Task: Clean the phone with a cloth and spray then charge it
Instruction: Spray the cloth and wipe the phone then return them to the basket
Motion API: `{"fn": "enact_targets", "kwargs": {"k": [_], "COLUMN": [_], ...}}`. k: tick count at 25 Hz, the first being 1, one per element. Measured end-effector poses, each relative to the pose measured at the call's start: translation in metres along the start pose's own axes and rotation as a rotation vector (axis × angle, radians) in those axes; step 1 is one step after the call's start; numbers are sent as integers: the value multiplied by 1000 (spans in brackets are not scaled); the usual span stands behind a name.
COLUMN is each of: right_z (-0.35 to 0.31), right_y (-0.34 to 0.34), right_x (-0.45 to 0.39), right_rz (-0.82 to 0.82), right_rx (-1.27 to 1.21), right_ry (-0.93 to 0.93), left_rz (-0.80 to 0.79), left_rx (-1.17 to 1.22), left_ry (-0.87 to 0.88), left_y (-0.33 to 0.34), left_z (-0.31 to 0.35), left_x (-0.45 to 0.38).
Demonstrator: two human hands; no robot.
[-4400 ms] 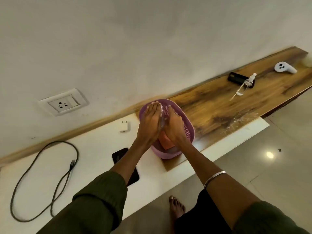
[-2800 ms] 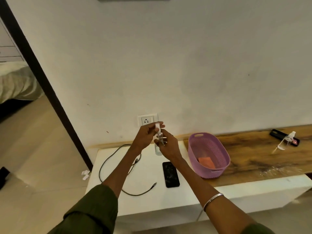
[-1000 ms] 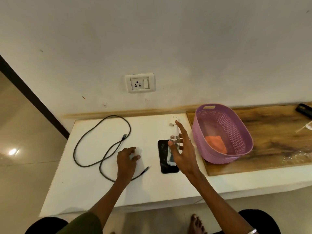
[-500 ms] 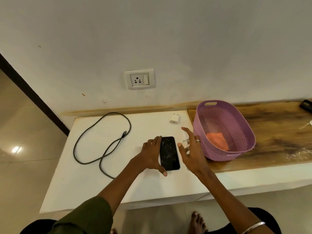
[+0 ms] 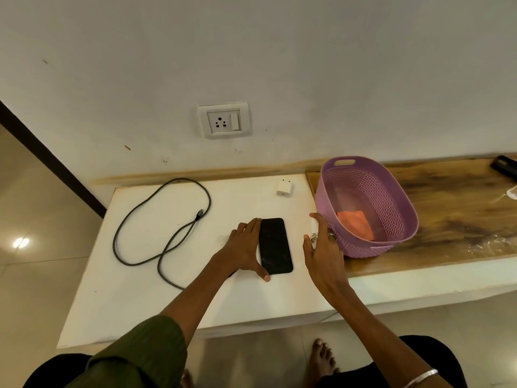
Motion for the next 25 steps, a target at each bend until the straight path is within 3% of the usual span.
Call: {"fn": "enact_targets", "kwargs": {"k": [5,12,18,25], "right_z": [6,16,9,-1], "right_y": [-11,-10,-15,-19], "right_x": [15,36,39,36], "right_rz": [-55,-95,-60,-82], "right_rx": [-191,-118,-185,-329], "right_ry": [58,123,53,-16], "left_rz": [-5,-4,34,392], "left_rx": [-13,-19,64,261], "left_ry": [-8,-33,-21,-73], "left_y": [0,-3,-2,-30], "left_z": [0,4,3,-30], "left_x": [0,1,8,32]}}
Point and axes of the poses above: each hand's wrist, its own x-axis away from the middle knuckle, its own y-axis out of the palm, z = x × y, the point moved 1 cm from there along -x, towards the middle knuckle, and after that the axes turned 5 degrees about z, right-handed, at the moved point
